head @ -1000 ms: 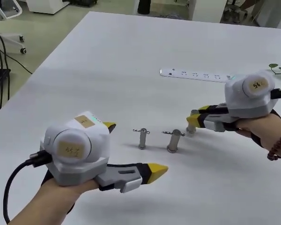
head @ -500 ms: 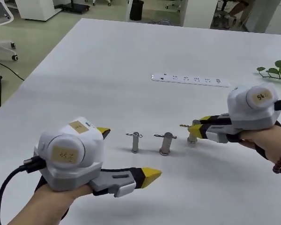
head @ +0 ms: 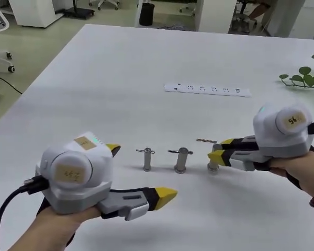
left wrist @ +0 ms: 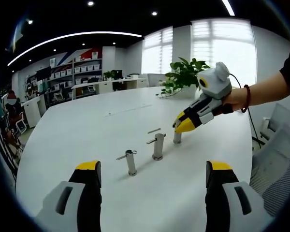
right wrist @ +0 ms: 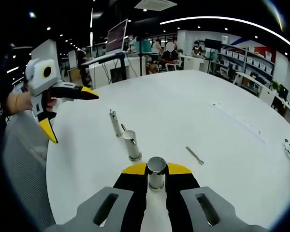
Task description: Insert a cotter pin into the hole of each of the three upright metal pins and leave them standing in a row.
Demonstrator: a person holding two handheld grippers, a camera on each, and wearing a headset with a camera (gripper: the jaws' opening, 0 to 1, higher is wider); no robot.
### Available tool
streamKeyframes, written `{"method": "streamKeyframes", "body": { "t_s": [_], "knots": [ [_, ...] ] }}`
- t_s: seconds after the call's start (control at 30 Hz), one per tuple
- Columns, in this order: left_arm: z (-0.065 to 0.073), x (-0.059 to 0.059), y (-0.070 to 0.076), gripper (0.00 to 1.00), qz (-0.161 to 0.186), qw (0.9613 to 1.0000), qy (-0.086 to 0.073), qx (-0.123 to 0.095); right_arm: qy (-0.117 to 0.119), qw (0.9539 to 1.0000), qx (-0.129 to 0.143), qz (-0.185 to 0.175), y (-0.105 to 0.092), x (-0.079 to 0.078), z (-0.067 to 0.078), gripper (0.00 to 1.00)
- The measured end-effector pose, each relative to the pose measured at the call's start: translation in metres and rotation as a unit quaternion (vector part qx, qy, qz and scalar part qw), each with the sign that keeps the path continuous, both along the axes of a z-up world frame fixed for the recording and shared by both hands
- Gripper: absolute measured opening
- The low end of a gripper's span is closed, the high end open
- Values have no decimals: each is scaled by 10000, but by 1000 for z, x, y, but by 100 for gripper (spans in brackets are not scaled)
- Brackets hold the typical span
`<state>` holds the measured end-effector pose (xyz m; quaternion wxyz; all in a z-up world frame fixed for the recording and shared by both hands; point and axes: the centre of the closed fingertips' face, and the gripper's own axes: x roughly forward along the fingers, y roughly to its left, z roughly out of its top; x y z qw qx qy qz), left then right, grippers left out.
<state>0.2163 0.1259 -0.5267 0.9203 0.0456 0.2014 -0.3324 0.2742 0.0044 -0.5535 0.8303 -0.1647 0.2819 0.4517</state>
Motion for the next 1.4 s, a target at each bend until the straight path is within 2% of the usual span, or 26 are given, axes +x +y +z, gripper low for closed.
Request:
{"method": "streamKeyframes", "body": {
  "t_s": [0.13,0.3,0.47,0.9,1.03,1.4],
  "knots": [
    [0,-1,0,88,-15,10000,24,-6,24,10000,28,91,3,-9,-1,8],
    [1,-4,-2,88,-58,9999,53,-79,-19,9991,39,413,12,-23,-2,8],
    [1,-5,-2,88,-81,9999,57,-95,33,9977,175,653,21,-37,-3,8],
    [3,-5,-3,86,-95,9998,26,-165,53,9924,260,1199,41,-53,-8,8],
    [6,-5,-3,86,-80,9997,-11,-228,73,9915,260,1276,45,-57,-11,8],
    [2,-5,-3,86,-93,9998,53,-153,62,9888,245,1470,56,-65,-16,8]
  ]
}}
